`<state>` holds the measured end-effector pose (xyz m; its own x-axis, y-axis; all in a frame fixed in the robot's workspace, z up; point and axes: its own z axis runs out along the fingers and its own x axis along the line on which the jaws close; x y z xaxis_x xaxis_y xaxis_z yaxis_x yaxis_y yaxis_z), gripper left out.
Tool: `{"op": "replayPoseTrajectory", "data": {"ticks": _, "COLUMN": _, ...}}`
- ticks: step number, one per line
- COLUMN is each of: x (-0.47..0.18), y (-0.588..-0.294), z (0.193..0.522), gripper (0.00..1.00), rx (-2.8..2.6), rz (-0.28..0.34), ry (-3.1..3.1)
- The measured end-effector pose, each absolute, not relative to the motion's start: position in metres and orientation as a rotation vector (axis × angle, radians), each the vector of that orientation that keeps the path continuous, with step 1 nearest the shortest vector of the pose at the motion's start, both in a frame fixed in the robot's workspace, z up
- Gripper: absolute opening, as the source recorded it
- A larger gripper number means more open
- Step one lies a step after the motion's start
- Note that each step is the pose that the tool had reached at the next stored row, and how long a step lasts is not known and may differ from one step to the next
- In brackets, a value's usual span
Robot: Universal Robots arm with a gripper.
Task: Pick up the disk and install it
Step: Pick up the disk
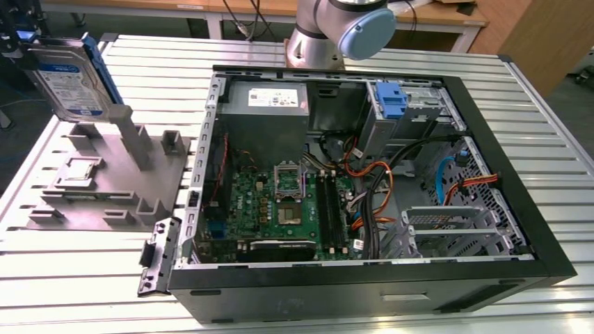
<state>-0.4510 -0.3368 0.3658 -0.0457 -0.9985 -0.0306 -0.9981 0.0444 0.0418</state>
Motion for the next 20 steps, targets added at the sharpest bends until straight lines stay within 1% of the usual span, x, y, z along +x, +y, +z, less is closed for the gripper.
{"op": "replayPoseTrajectory", "data": {"ticks": 20, "x": -0.4510, "y": -0.3368, "z": 0.3706, "gripper": 0.37, "rx": 2.165, "rz": -0.081, "ry": -2.266}}
